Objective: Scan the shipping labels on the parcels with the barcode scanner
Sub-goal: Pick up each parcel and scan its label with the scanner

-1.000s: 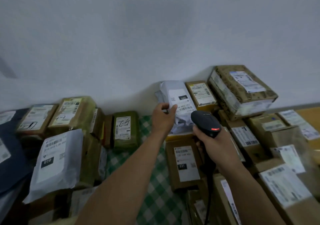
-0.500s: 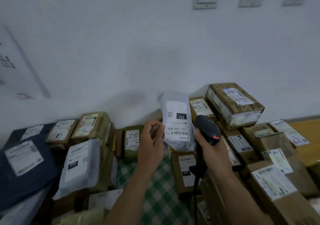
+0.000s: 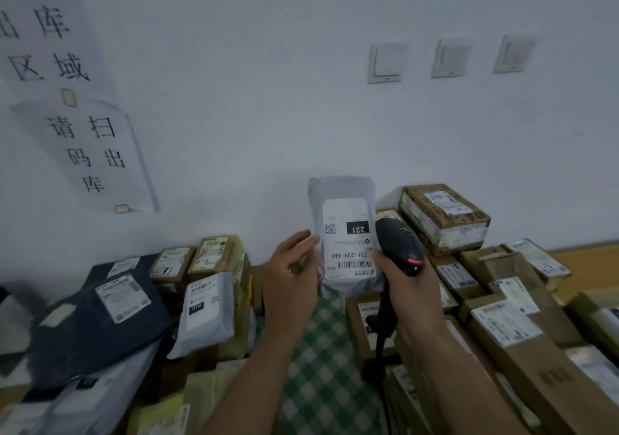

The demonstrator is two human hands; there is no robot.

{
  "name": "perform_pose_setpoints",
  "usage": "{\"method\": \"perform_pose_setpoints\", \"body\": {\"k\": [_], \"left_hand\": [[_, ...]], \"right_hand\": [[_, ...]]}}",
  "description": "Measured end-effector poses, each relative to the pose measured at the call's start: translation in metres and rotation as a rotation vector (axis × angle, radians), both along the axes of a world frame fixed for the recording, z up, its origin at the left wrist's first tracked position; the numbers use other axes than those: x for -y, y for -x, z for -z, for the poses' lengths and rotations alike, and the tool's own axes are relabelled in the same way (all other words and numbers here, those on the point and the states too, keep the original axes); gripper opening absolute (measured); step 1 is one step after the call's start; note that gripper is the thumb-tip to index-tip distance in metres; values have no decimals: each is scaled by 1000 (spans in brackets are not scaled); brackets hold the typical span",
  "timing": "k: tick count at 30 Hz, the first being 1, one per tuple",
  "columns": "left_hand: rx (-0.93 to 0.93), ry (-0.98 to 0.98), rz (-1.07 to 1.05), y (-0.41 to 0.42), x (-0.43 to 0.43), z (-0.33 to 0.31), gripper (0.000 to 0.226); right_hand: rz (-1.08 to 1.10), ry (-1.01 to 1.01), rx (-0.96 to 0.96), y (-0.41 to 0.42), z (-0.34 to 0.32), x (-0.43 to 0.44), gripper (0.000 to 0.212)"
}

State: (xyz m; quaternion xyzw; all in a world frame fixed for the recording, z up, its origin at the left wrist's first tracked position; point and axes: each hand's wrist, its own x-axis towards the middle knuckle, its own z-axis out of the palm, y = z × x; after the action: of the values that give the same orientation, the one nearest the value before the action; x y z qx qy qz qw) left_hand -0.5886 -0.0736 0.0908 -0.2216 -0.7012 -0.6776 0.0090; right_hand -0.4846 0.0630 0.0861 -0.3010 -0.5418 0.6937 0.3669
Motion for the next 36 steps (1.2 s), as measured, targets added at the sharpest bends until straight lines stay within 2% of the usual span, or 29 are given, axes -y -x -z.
{"method": "perform_pose_setpoints", "body": {"k": [4, 7, 11, 13, 20, 22, 27, 36], "left_hand": [[-34, 68, -16, -13, 9, -11, 30], [141, -14, 26, -19, 19, -18, 25], [371, -151, 207, -13, 31, -28, 43], [416, -204, 264, -9, 37, -34, 47], [296, -255, -19, 3, 51, -29, 64], [292, -238, -72, 11, 52, -30, 58], [359, -209, -147, 40, 54, -27, 47], [288, -147, -170, 63, 47, -17, 49]], "right_hand": [[17, -46, -39, -9, -8, 11, 39], [-12, -63, -72, -15, -15, 18, 35], [-87, -52, -79, -20, -20, 25, 34], [-122, -62, -85, -21, -25, 27, 35], [-218, -252, 169, -19, -37, 35, 41], [-284, -310, 241, -21, -42, 40, 34], [-535, -440, 351, -25, -54, 57, 22], [-615, -460, 391, -19, -53, 62, 20]]}}
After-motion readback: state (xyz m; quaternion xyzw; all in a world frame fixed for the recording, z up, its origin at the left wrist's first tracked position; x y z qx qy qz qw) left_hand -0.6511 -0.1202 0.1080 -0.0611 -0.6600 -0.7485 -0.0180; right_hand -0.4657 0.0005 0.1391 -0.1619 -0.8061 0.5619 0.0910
